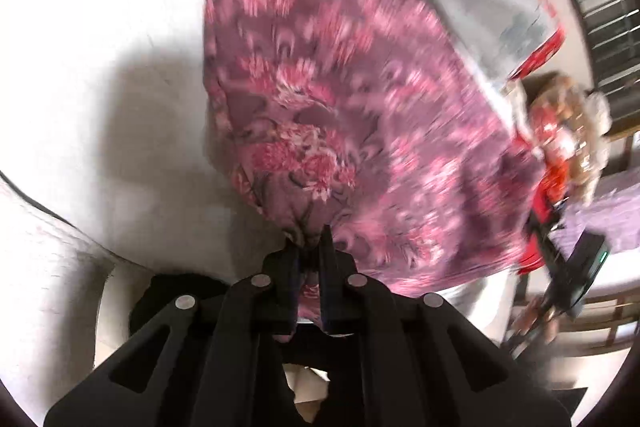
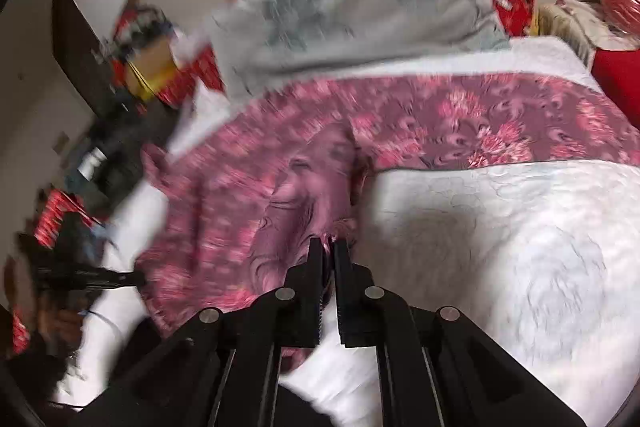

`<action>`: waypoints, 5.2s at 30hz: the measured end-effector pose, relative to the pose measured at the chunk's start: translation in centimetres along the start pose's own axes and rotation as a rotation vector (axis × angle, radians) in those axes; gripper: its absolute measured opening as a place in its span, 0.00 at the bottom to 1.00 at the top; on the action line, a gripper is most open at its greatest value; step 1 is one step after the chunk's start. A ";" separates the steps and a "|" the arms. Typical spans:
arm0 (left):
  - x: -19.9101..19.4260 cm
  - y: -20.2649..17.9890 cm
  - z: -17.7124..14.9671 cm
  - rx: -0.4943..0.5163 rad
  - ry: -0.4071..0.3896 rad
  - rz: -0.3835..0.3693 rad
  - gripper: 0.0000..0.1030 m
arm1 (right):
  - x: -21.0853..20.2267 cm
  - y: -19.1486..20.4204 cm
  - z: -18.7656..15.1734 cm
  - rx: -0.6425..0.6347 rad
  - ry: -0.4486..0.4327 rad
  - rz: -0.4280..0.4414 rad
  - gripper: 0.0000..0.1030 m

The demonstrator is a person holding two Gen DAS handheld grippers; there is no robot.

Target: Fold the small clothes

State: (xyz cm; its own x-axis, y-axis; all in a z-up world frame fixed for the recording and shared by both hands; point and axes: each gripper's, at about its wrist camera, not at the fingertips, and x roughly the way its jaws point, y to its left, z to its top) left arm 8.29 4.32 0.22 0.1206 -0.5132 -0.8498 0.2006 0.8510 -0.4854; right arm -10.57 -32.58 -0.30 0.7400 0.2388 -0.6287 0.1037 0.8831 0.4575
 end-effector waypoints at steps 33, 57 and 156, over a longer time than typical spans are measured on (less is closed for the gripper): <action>5.4 4.8 0.1 0.019 0.168 0.282 0.55 | 4.9 -0.3 -3.2 0.182 0.186 -0.088 0.08; 9.0 -4.6 8.7 0.169 0.090 0.210 0.55 | -1.9 -29.2 2.9 1.017 -0.373 -0.337 0.65; 3.9 2.4 20.9 -0.015 -0.232 0.128 0.05 | 11.9 -0.9 9.9 0.274 -0.063 -0.204 0.25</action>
State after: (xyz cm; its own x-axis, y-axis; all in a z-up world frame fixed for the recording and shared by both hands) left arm 29.58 2.04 0.08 0.3645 -0.4120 -0.8351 0.1552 0.9111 -0.3818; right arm 4.75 -34.54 -1.94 0.7245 0.0352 -0.6884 0.4221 0.7669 0.4834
